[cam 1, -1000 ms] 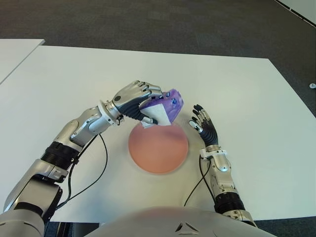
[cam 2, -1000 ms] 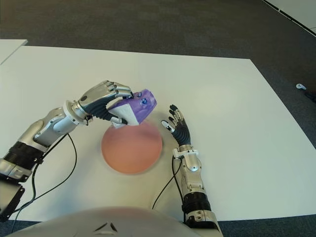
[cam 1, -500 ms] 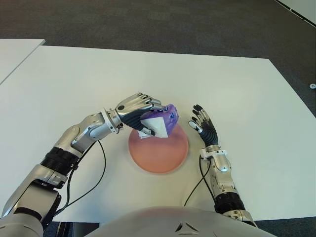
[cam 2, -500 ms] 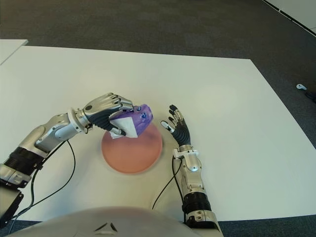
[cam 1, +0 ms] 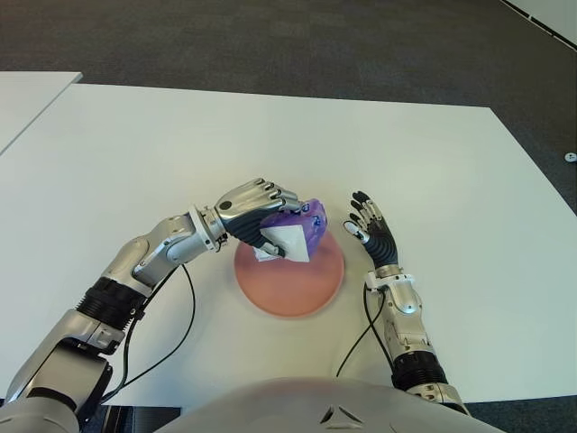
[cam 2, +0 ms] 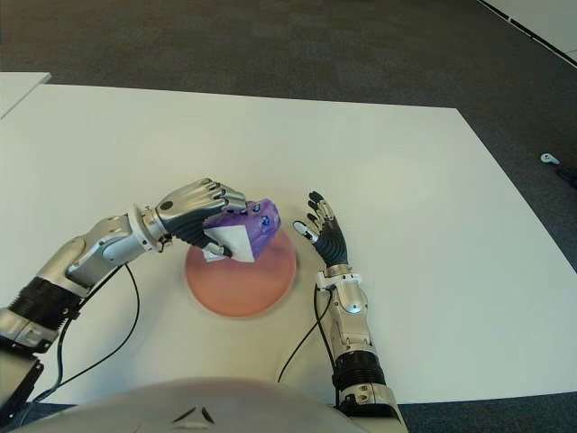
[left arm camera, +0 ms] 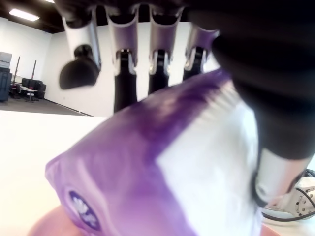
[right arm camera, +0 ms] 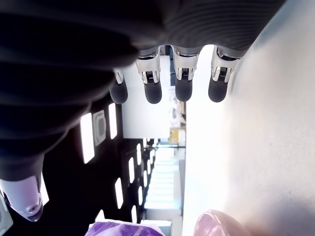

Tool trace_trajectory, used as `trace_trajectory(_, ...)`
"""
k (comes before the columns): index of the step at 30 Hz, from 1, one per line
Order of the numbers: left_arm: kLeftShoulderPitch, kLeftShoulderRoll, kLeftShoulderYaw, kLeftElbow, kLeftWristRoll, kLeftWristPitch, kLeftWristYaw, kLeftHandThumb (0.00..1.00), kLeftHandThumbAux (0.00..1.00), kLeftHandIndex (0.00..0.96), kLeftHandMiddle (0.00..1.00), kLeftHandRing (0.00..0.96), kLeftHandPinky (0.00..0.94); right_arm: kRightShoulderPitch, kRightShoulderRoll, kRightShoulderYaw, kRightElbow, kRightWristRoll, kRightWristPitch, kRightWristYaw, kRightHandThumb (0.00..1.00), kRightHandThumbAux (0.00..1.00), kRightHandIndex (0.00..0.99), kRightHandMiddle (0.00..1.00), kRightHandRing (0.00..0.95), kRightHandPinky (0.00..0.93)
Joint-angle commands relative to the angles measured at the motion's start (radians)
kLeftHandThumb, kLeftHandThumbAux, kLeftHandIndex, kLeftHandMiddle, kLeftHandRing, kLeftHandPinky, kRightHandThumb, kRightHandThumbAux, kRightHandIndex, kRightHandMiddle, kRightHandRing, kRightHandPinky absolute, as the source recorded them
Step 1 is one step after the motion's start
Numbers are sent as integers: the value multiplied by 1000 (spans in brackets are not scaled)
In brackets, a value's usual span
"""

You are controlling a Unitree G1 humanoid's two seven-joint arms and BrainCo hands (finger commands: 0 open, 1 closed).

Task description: Put the tissue paper into the plate.

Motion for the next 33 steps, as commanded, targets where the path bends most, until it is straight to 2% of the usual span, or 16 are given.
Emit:
trace_trajectory(1, 21, -3, -12, -10, 49, 18, -16, 725, 700, 444, 831, 822, 816, 112, 9, 10, 114, -11, 93, -1, 16, 561, 0, 0, 0, 0)
trace_trajectory(9, 17, -29, -54, 53, 153, 0, 72, 727, 700, 444, 833, 826, 823, 103, 9, 5, 136, -8, 91, -3, 24, 561, 0, 0, 0, 0)
trace_trajectory(14, 20, -36, -64, 101, 175, -57, 154, 727, 701, 443, 837, 829, 822, 104, 14, 4, 130, -7, 97, -7, 27, 568, 0, 0, 0, 0)
trace_trajectory(24, 19, -25, -88, 183, 112, -151, 133, 713, 703, 443, 773, 767, 728, 107, 15, 9, 123, -11, 94, -11, 20, 561, 0, 0, 0, 0)
trace_trajectory(33, 27, -15, -84, 179, 149, -169, 147, 704, 702, 441, 752, 743, 722, 104, 14, 11, 122, 0, 104, 8, 7, 562, 0, 0, 0, 0)
